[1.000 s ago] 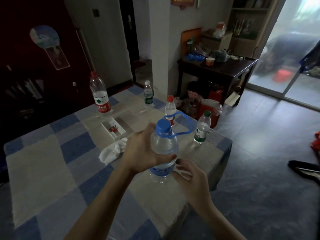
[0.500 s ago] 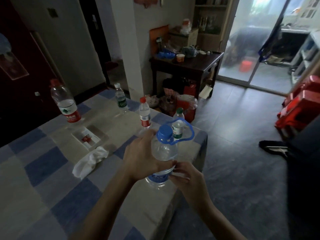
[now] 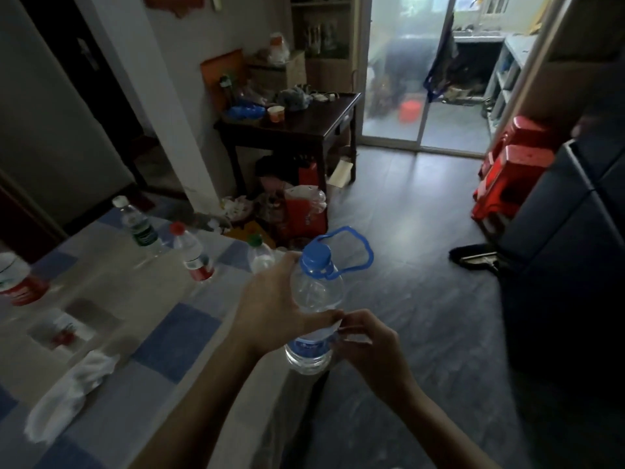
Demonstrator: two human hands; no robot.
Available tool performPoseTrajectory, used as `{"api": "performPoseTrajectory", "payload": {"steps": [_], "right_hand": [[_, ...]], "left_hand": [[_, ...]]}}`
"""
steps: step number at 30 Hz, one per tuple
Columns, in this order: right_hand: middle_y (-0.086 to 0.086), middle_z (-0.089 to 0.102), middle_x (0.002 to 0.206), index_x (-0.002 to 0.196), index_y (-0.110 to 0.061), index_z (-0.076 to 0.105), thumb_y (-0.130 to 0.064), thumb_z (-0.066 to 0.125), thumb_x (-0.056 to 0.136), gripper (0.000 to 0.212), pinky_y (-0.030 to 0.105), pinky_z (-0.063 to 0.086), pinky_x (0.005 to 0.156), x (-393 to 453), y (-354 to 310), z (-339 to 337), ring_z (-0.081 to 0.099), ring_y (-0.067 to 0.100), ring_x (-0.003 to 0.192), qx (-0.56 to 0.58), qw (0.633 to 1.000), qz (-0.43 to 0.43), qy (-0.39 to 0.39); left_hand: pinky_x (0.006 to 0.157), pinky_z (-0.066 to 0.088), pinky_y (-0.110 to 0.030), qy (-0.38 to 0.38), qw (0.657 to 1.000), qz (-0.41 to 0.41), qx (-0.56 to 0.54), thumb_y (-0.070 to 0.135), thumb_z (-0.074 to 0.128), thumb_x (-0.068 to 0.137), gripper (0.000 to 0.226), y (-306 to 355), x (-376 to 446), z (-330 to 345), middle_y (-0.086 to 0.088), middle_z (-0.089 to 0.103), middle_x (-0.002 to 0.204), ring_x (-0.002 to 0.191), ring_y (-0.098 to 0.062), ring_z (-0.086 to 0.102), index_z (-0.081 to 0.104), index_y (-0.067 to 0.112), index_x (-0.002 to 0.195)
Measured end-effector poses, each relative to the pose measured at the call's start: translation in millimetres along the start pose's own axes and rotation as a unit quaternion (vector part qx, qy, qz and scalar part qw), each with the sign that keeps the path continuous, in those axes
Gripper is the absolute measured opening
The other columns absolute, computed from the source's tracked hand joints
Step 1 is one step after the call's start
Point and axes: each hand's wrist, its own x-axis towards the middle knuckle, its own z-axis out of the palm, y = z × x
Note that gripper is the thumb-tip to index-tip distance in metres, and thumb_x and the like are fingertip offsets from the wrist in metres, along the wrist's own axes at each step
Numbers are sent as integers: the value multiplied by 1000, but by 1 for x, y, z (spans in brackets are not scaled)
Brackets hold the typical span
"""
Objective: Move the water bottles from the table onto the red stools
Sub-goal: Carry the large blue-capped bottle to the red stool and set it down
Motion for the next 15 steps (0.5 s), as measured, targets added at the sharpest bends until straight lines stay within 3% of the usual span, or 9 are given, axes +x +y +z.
{"api": "performPoseTrajectory", "payload": {"steps": [3, 6, 10, 15], "right_hand": [[-4, 74, 88, 91, -18, 66, -3, 82, 75, 28, 21, 57, 67, 21, 6, -36, 73, 7, 81, -19, 1000, -8, -1], [-1, 74, 88, 94, -14, 65, -5, 83, 73, 29, 21, 59, 68, 47, 13, -78, 73, 6, 81, -33, 999, -21, 16], [-2, 74, 91, 97, -12, 66, -9, 84, 74, 29, 24, 60, 69, 76, 18, -132, 73, 5, 82, -57, 997, -37, 29], [-2, 74, 91, 95, -14, 65, -7, 83, 75, 28, 17, 58, 67, 109, 24, -185, 72, 4, 83, -67, 995, -51, 48]], "left_hand": [[69, 40, -12, -5, 1000, 19, 21, 67, 80, 55, 85, 22, 35, 22, 18, 61, 101, 83, 4, 57, 49, 32, 126], [76, 52, -26, -4, 1000, 22, 9, 73, 76, 53, 86, 47, 70, 48, 17, 65, 104, 90, -2, 62, 49, 34, 125], [78, 56, -34, 9, 999, 31, -7, 78, 72, 51, 88, 79, 110, 78, 17, 67, 103, 89, -2, 64, 50, 35, 124], [75, 51, -20, 19, 998, 56, -4, 71, 78, 53, 89, 113, 154, 110, 15, 68, 108, 90, -2, 63, 51, 30, 128]]}}
